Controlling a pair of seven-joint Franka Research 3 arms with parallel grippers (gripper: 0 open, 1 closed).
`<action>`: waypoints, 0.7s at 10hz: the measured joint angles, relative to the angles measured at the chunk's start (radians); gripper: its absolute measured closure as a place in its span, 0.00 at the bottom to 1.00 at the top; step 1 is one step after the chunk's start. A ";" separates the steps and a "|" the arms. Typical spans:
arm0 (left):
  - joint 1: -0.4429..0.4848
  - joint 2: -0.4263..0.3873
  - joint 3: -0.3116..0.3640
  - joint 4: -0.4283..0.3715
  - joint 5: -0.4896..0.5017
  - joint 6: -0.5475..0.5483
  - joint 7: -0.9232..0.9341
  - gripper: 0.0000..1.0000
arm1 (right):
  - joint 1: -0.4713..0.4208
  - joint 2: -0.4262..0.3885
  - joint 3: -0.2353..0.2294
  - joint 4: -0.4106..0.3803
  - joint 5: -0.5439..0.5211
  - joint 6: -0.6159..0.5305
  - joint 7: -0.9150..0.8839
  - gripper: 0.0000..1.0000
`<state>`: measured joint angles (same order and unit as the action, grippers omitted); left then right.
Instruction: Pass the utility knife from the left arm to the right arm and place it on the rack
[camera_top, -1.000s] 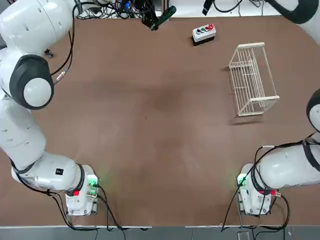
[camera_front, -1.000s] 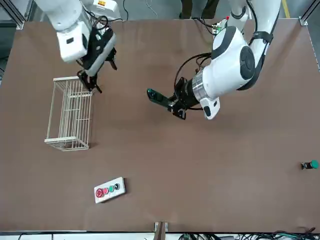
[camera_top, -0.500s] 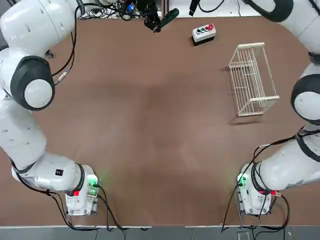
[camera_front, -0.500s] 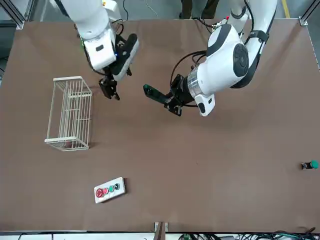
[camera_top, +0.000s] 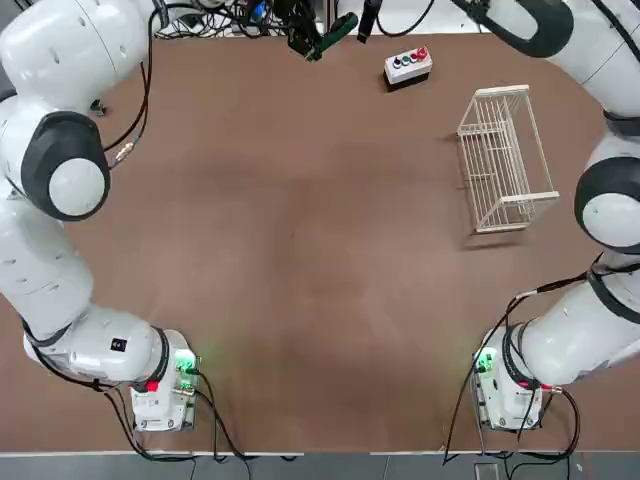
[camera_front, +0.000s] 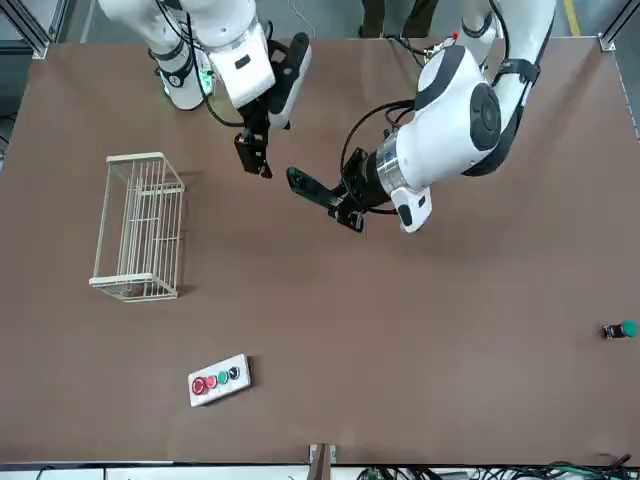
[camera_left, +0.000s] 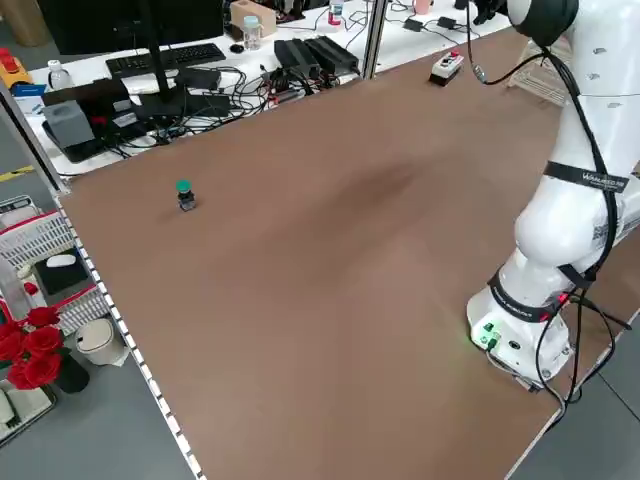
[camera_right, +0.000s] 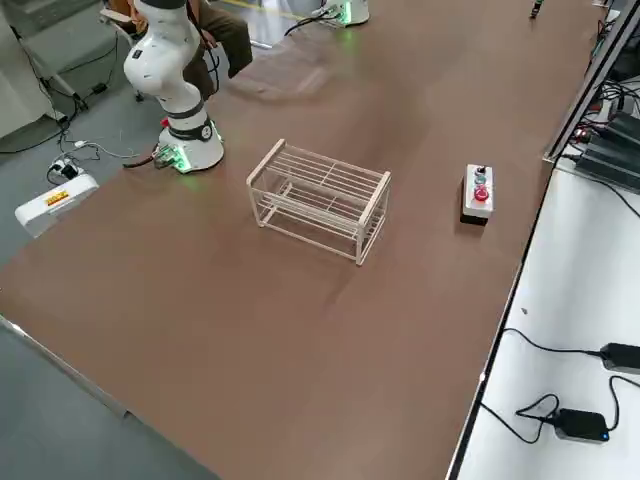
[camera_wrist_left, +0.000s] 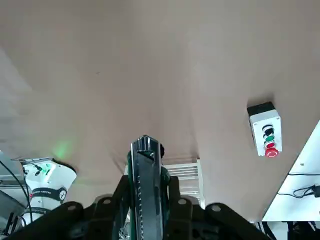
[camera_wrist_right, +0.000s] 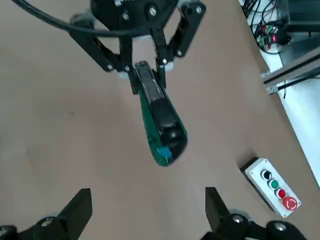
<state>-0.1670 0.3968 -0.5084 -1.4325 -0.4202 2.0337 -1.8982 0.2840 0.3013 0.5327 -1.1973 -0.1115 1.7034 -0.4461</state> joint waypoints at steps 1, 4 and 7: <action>0.000 0.000 0.000 0.000 0.000 0.000 0.004 0.66 | 0.009 0.005 0.000 0.000 0.000 0.020 0.009 0.00; -0.001 0.000 -0.014 0.001 0.000 0.000 0.020 0.66 | 0.046 0.062 0.000 0.000 -0.032 0.087 0.058 0.00; -0.003 0.000 -0.022 0.001 0.000 0.000 0.032 0.66 | 0.062 0.095 0.000 0.006 -0.053 0.105 0.083 0.01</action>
<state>-0.1697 0.3968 -0.5304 -1.4317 -0.4202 2.0337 -1.8660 0.3463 0.3959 0.5330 -1.1916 -0.1644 1.8084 -0.3636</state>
